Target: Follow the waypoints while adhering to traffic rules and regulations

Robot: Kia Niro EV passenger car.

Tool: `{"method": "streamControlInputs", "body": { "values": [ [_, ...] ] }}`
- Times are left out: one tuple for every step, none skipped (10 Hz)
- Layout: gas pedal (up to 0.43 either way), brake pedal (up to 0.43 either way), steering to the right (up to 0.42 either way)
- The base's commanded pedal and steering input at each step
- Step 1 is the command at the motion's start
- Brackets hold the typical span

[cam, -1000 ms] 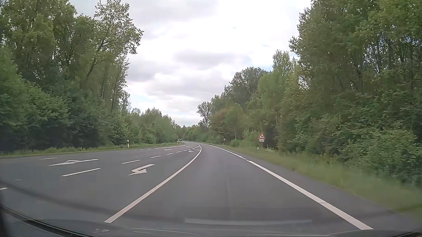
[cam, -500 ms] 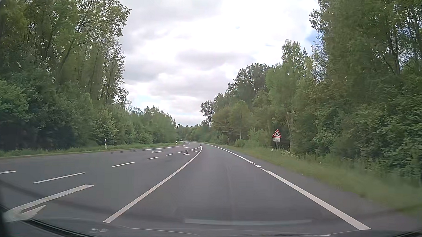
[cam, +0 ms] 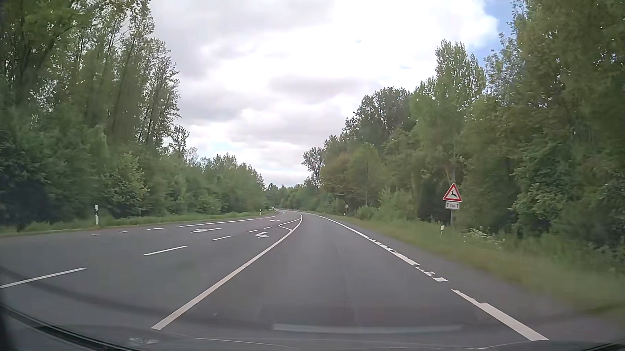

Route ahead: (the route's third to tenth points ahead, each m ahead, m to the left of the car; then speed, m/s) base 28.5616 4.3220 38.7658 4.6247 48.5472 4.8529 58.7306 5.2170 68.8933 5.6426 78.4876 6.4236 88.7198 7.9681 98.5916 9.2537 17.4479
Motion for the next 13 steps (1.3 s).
{"method": "streamControlInputs", "body": {
  "values": [
    [0.469, 0.0, -0.011],
    [0.469, 0.0, -0.011],
    [0.469, 0.0, -0.011],
    [0.469, 0.0, -0.01],
    [0.469, 0.0, -0.011],
    [0.469, 0.0, -0.01],
    [0.469, 0.0, -0.01],
    [0.469, 0.0, -0.01],
    [0.469, 0.0, -0.01],
    [0.469, 0.0, -0.009],
    [0.449, 0.0, -0.009],
    [0.398, 0.0, -0.008],
    [0.358, 0.0, -0.007]
  ]
}}
